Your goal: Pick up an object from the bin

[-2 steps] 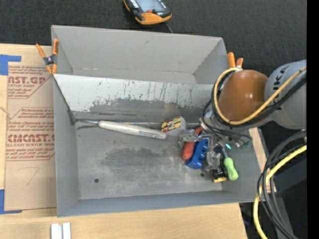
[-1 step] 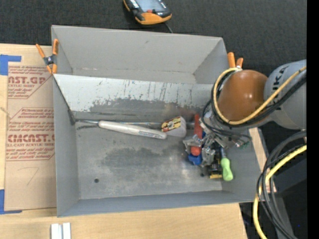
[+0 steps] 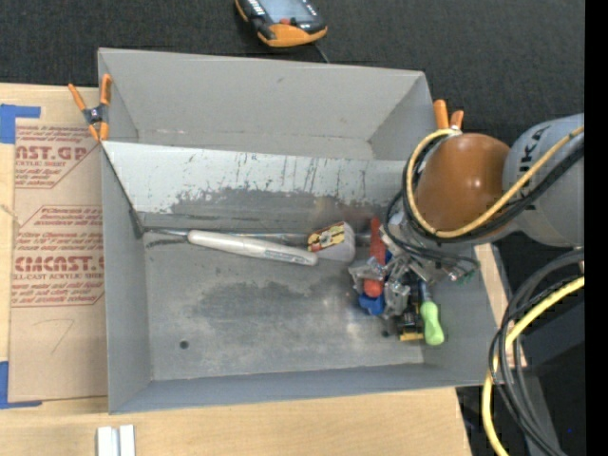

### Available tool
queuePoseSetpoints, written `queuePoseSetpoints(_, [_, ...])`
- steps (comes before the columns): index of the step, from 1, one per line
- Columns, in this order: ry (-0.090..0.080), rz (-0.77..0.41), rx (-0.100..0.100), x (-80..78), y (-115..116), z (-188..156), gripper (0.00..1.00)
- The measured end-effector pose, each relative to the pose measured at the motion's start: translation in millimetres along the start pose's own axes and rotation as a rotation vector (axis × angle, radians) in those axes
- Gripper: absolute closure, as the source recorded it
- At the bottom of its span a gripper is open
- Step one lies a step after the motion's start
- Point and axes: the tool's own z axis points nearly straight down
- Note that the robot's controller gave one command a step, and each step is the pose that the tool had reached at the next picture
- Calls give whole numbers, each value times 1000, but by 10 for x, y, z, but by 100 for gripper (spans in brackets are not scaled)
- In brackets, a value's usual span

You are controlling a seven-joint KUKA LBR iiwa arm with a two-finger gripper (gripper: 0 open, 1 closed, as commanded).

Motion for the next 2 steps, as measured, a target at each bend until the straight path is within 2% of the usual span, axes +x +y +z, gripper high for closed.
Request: queuePoseSetpoints(2, [0, 0, 0, -1, 1, 1, 100])
